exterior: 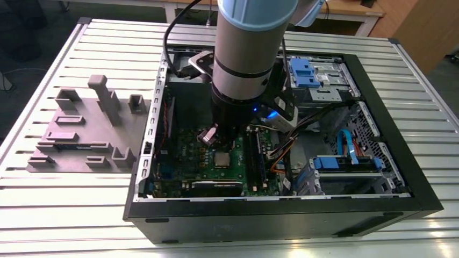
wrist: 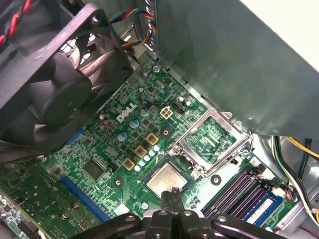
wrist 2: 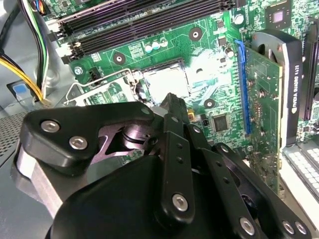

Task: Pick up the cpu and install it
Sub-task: 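Close the cpu cover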

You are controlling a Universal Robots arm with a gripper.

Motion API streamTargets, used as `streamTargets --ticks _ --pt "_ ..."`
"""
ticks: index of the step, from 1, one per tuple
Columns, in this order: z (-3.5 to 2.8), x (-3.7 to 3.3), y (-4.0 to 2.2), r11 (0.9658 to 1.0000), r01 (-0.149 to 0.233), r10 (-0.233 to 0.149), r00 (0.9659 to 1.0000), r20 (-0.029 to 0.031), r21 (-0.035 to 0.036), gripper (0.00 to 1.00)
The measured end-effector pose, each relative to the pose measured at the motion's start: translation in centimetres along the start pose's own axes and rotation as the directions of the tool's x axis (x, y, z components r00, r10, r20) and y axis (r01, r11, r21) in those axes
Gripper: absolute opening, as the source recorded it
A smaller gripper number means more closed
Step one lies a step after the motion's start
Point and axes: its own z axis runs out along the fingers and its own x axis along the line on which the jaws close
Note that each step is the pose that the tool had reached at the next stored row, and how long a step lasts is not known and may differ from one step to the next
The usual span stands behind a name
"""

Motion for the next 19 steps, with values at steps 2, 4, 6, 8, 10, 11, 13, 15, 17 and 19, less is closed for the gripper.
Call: streamTargets --ticks 2,4,6,8,10,11,13,15,17,19 --pt "0.00 0.01 -0.01 1.0000 0.002 -0.002 1.0000 0.0000 -0.0001 0.10" --pt "0.00 0.02 -0.02 1.0000 0.004 -0.004 1.0000 0.0001 -0.0001 0.10" --pt "0.00 0.03 -0.03 1.0000 0.005 -0.005 1.0000 0.0001 -0.0002 0.10" --pt "0.00 0.04 -0.05 1.0000 0.006 -0.006 1.0000 0.0002 -0.0003 0.10" --pt "0.00 0.04 -0.05 1.0000 0.007 -0.007 1.0000 0.0002 -0.0003 0.10" --pt "0.00 0.04 -0.05 1.0000 0.007 -0.007 1.0000 0.0002 -0.0004 0.10" --pt "0.00 0.04 -0.05 1.0000 0.007 -0.007 1.0000 0.0002 -0.0003 0.10" --pt "0.00 0.04 -0.05 1.0000 0.007 -0.007 1.0000 0.0002 -0.0003 0.10" --pt "0.00 0.04 -0.05 1.0000 0.008 -0.008 1.0000 0.0002 -0.0003 0.10" --pt "0.00 0.04 -0.05 1.0000 0.008 -0.008 1.0000 0.0002 -0.0003 0.10"
